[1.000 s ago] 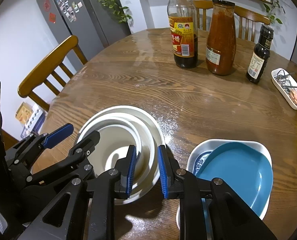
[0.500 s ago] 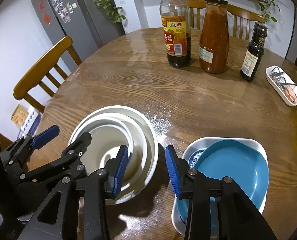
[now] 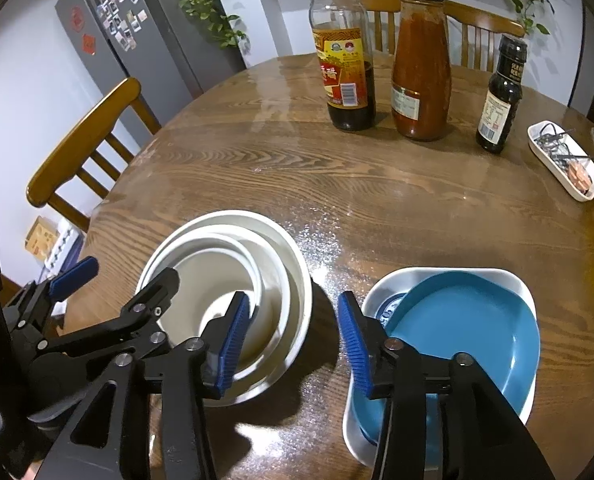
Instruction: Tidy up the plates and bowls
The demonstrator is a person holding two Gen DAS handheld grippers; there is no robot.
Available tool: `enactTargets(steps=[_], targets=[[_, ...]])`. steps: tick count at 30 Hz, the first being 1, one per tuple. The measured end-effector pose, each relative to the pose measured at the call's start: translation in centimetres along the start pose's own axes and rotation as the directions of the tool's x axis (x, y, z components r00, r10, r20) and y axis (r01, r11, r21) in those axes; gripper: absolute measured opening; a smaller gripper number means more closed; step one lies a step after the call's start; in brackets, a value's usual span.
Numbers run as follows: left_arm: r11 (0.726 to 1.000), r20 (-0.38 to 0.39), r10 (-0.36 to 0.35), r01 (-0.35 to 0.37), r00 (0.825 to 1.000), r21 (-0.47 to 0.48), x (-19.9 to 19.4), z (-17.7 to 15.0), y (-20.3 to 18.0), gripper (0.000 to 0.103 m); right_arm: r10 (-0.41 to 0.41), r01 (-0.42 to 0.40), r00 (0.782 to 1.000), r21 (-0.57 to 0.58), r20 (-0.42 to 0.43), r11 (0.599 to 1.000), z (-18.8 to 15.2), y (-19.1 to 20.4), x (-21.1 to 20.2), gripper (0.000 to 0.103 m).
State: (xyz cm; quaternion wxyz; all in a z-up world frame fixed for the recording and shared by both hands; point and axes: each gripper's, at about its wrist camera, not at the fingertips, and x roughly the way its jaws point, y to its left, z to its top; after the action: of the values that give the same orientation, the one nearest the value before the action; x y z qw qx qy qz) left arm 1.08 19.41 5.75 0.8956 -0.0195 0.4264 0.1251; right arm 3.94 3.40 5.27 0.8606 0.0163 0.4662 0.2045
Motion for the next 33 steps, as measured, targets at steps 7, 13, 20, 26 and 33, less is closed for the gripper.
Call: enactTargets(steps=[7,13,20,26,33], targets=[[0.999,-0.017,-0.029,0.028,0.999,-0.033,-0.1,0.3,0.5,0.1,0.017,-0.017,1.0,0.039,0.017,0.999,0.1,-1.0,-0.6,0.083],[0.986,-0.092,-0.104,0.091,0.99,-0.138,0.4,1.1,3.5,0.101,0.035,-0.036,0.999,0.05,0.017,0.998,0.6,-1.6,-1.1,0.083],[0.957,-0.163,-0.17,0.123,0.972,-0.263,1.4,1.1,7.2,0.101,0.107,-0.106,0.994,0.069,-0.01,0.992,2.0,-2.5,-1.5,0.083],[0.945,-0.24,-0.22,0.145,0.946,-0.293,2.5,0.2,7.9,0.101,0.118,-0.109,0.989,0.099,-0.091,0.989,2.5,-3.3,0.0,0.083],[0.927,-0.299,-0.265,0.156,0.917,-0.341,3.8,-0.4,8.7,0.101,0.094,-0.083,0.981,0.075,-0.168,0.994,3.2,-4.1,1.4,0.083]])
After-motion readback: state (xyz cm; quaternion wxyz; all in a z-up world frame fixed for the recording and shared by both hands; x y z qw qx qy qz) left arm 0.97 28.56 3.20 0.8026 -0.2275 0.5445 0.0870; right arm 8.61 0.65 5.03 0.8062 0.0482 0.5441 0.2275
